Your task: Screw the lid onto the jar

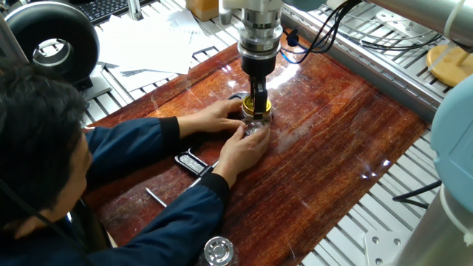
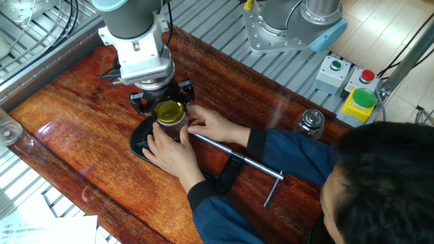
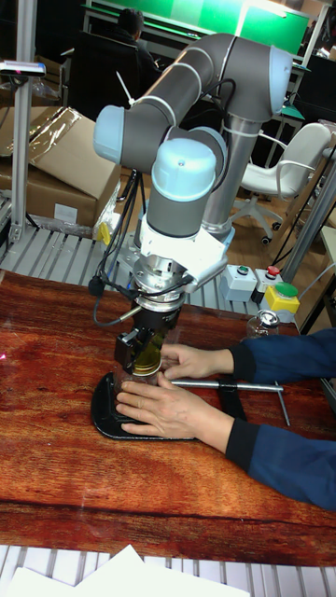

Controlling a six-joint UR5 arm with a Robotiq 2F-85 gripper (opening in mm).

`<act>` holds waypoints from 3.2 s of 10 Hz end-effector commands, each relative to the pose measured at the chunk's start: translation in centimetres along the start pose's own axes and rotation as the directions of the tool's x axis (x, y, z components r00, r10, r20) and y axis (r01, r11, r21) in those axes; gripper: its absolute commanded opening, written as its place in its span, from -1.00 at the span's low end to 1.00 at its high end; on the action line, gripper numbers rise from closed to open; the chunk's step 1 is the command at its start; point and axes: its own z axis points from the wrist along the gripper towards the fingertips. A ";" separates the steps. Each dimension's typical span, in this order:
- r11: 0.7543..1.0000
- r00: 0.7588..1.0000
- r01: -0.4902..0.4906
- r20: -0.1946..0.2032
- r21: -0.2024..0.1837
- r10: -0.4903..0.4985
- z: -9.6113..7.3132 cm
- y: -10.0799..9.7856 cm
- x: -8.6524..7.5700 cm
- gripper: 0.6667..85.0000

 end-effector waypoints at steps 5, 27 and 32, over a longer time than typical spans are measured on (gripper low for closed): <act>0.997 0.999 0.028 0.045 -0.066 -0.025 -0.9 1.0 -0.4 0.81; 0.997 0.997 0.070 0.041 -0.040 -0.068 -0.5 -0.2 0.3 0.63; 0.997 0.997 0.066 0.038 -0.040 -0.065 -0.5 -0.2 0.4 0.61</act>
